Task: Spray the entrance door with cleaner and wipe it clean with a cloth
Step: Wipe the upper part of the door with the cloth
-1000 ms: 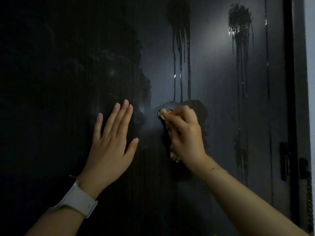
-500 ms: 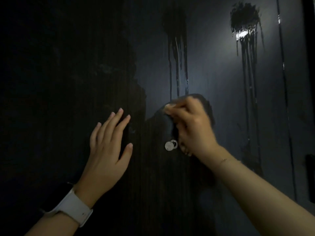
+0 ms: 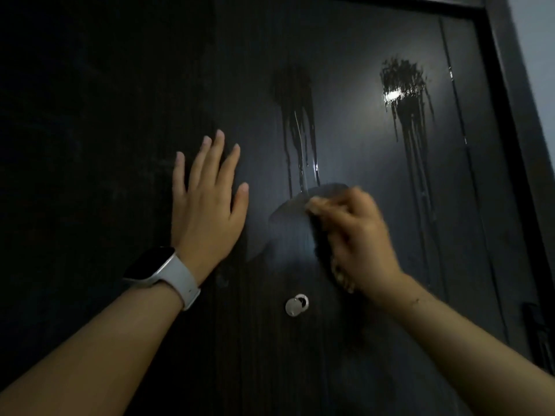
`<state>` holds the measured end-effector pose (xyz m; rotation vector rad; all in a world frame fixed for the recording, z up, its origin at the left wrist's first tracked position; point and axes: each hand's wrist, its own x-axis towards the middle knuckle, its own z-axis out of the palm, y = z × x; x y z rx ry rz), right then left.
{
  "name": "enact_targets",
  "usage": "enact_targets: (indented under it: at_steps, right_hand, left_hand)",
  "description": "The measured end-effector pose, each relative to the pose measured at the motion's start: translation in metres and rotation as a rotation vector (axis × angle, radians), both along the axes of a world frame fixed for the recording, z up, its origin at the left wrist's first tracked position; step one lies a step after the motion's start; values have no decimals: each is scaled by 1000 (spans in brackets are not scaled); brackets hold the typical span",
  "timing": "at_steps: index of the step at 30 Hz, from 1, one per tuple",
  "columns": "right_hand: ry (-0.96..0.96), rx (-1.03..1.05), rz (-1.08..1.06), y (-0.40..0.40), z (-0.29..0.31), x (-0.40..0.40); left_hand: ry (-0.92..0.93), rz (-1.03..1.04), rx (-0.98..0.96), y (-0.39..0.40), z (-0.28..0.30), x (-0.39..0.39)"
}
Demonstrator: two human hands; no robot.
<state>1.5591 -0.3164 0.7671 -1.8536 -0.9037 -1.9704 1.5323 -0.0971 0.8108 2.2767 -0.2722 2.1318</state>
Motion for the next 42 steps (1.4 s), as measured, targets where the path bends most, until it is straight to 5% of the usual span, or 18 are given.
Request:
enact_targets:
  at_steps: [4, 11, 17, 23, 29, 34, 39, 42]
  right_hand:
    - [-4, 315, -6, -11, 37, 11]
    - [-26, -103, -45, 24, -2, -5]
    - [-45, 237, -121, -1, 55, 4]
    - [-96, -161, -221, 12, 8, -7]
    - [-139, 73, -296, 11, 59, -3]
    - [-124, -138, -311, 11, 11, -12]
    - [-132, -68, -419, 14, 92, -15]
    - [-119, -59, -451, 19, 93, -15]
  left_hand:
    - [-43, 78, 19, 0, -3, 9]
    - [-79, 46, 29, 2, -5, 12]
    - [-102, 44, 33, 3, -5, 16]
    - [-114, 40, 33, 3, -5, 16]
    - [-121, 43, 35, 3, -6, 18]
    - [-115, 27, 34, 3, -6, 17]
    - [-118, 15, 38, 4, -5, 16]
    - [-117, 11, 39, 4, -5, 16]
